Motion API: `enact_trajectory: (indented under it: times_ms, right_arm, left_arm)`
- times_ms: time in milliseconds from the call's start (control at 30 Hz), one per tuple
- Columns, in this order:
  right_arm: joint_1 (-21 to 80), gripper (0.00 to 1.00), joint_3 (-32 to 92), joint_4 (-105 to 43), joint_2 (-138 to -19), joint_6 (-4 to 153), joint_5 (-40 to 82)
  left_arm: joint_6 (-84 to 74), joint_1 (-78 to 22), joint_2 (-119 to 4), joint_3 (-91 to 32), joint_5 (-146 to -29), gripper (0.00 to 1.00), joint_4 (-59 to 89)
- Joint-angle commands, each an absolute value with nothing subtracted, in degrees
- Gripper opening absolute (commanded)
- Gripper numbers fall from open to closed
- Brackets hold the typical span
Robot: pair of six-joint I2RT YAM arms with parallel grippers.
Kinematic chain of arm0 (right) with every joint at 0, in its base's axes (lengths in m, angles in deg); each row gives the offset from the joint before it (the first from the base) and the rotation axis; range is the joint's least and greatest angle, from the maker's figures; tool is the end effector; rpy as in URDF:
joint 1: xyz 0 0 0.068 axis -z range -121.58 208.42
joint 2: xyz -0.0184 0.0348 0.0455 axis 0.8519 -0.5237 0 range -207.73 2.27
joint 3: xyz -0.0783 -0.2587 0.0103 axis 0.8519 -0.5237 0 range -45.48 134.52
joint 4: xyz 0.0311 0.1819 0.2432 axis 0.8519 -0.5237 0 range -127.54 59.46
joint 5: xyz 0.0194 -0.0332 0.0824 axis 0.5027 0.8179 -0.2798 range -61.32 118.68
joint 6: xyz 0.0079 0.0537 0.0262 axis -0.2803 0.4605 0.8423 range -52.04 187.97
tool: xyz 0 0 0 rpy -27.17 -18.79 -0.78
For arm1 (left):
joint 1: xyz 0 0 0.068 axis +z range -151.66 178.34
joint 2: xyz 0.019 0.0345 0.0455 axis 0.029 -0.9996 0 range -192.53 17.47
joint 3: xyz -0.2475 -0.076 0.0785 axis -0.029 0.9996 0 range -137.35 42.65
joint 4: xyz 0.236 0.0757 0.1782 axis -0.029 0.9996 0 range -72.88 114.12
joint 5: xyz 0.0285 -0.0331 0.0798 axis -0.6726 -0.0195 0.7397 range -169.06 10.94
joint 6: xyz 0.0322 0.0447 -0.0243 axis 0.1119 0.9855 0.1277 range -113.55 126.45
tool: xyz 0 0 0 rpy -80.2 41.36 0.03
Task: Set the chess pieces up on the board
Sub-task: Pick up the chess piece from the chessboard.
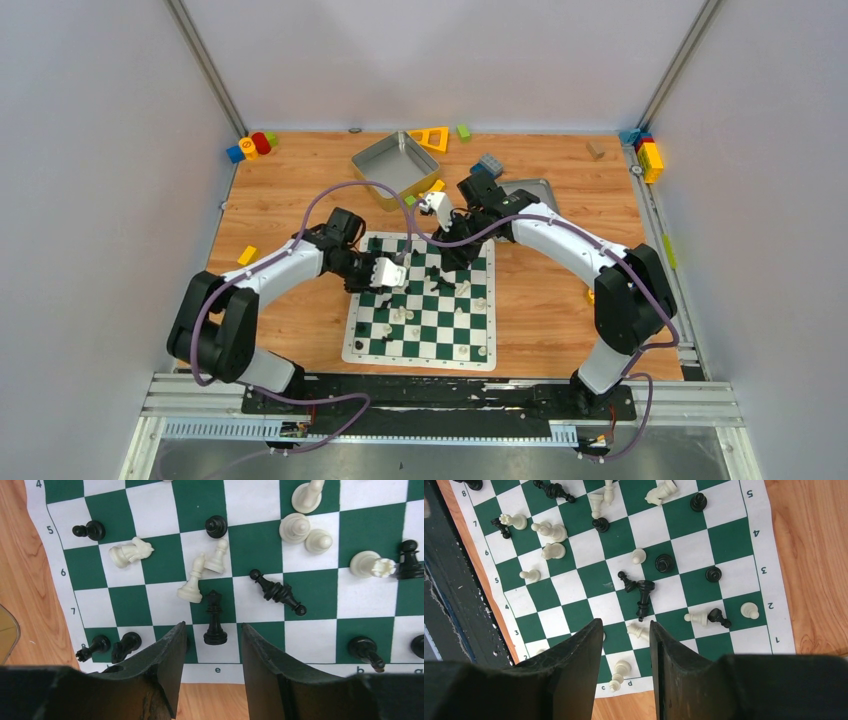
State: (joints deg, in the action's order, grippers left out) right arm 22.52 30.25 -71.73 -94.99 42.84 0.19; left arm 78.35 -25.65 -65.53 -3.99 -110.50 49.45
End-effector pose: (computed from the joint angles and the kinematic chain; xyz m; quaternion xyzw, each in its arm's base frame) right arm 0.3098 0.2505 0.2212 -0.5282 0.7820 0.2596 0.2051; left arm 0.2637 -0.1427 0.1444 0.7359 0.5965 -0.1711 0.2707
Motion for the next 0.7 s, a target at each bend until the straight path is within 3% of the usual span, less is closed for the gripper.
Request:
enact_trajectory:
  times_ms: [0, 667]
  right_arm:
    - [22.8, 0.40, 29.7, -69.7, -93.3, 42.3, -1.2]
    - [22.8, 0.38, 29.2, -69.8, -93.7, 41.8, -1.2]
  left_arm:
    - [80.2, -26.0, -67.3, -7.0, -109.6, 0.52, 49.0]
    - [81.4, -26.2, -72.7, -9.9, -108.1, 0.44, 52.9]
